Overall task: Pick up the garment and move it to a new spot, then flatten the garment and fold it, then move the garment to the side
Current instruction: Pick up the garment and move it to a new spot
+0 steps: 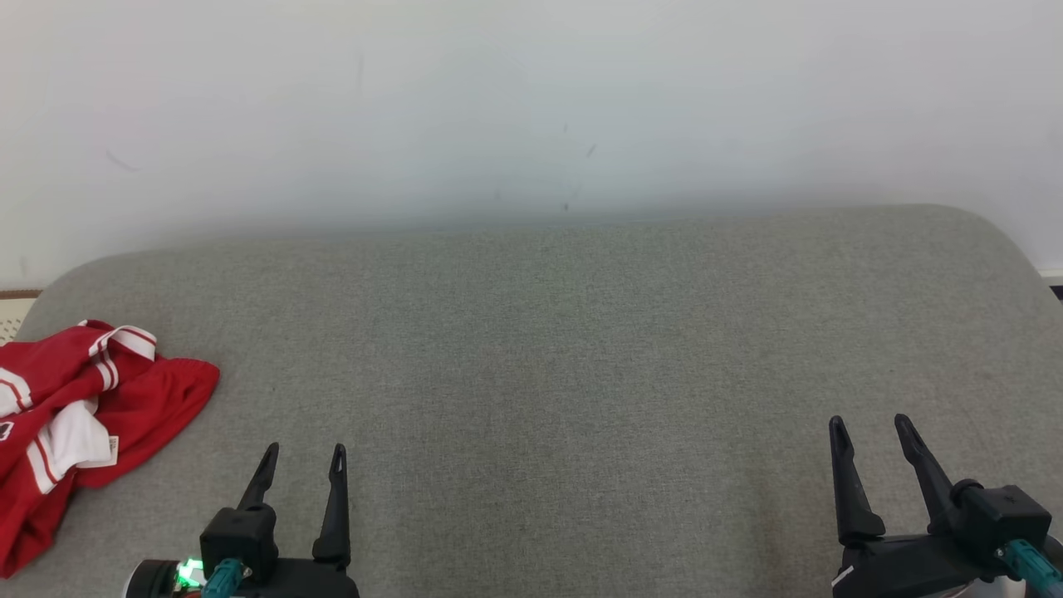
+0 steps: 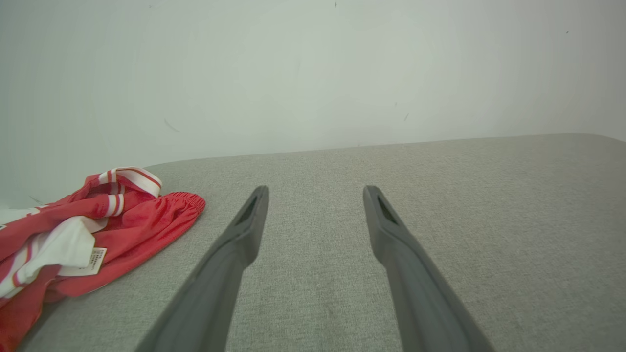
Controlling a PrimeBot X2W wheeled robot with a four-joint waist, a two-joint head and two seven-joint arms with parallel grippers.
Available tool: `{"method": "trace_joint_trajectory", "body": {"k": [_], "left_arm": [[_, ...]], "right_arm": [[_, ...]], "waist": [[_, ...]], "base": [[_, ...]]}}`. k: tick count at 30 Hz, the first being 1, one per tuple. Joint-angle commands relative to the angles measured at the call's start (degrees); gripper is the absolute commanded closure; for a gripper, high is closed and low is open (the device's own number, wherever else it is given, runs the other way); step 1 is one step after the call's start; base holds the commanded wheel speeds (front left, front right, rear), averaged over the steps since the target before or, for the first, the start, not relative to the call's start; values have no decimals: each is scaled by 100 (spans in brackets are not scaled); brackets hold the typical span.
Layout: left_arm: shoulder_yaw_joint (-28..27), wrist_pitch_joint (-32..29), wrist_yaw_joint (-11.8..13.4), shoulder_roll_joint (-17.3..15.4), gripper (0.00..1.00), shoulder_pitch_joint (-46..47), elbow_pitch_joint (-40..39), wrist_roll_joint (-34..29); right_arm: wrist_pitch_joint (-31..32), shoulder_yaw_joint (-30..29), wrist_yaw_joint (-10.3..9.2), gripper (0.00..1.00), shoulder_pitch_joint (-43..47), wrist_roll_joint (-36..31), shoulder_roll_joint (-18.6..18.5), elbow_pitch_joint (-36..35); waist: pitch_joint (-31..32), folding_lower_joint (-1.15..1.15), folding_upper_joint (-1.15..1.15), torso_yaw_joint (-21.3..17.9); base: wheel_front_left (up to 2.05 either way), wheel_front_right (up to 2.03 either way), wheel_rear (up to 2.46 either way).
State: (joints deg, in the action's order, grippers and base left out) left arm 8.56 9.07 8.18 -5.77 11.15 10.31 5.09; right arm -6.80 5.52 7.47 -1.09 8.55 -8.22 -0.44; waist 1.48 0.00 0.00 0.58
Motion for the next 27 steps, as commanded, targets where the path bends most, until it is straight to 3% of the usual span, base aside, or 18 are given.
{"method": "trace_joint_trajectory", "body": {"k": [1,10,27], "left_arm": [[17,12,24,-34,0,-21,7,35],[43,38,50,-37,0,85,14,117],[-18,73,161,-139,0,147,-74,187]], "right_arm": [[5,-13,4,0,75,-33,16,-7],[39,31,4,0,50,-113,-28,-82],[50,343,4,0,-19,-78,4,-200]], "waist": [[0,0,0,21],[-43,0,0,388],[-71,0,0,1703]], "base": [[0,0,0],[0,0,0],[0,0,0]]}}
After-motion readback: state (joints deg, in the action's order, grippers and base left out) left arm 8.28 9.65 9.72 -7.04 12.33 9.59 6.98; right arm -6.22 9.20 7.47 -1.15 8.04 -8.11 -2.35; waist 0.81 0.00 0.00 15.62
